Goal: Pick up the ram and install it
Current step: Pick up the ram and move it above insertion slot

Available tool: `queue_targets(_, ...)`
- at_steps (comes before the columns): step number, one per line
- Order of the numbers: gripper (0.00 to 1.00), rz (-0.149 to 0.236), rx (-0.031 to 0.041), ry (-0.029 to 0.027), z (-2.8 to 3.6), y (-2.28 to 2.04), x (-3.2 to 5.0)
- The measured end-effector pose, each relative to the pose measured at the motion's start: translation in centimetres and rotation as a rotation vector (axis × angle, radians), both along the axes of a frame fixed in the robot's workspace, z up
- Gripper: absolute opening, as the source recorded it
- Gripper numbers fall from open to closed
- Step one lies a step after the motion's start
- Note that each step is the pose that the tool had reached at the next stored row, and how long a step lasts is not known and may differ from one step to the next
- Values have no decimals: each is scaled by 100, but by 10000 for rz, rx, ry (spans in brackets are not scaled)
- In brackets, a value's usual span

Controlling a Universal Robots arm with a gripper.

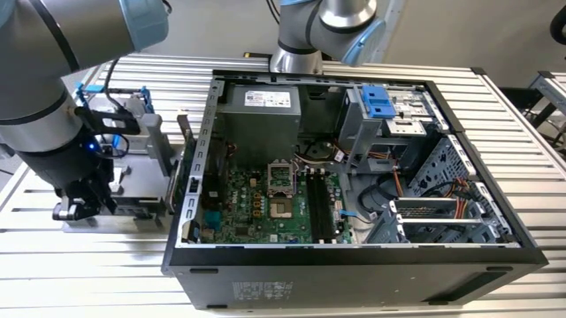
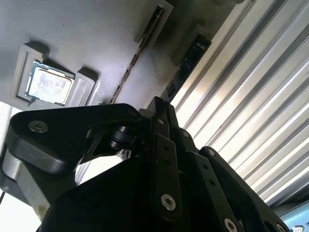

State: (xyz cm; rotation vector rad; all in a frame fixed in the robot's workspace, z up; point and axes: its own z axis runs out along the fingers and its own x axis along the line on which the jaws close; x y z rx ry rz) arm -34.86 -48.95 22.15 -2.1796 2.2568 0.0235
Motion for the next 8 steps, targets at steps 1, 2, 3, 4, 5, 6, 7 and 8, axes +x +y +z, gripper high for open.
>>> queue_targets(1, 0, 0, -1, 1, 16, 0, 0)
queue_targets(2, 0, 0, -1, 1, 32, 0, 0)
queue_targets(3, 0, 0, -1, 1, 53, 0, 0)
queue_targets(4, 0, -1, -1, 1, 70, 0, 0)
queue_targets(5, 0, 0, 0, 0, 90, 0, 0)
queue_targets(6, 0, 0, 0, 0, 110, 0, 0)
queue_targets(7, 0, -1, 0, 0, 130, 0, 0)
queue_targets(8, 0, 0, 0, 0, 152, 0, -1)
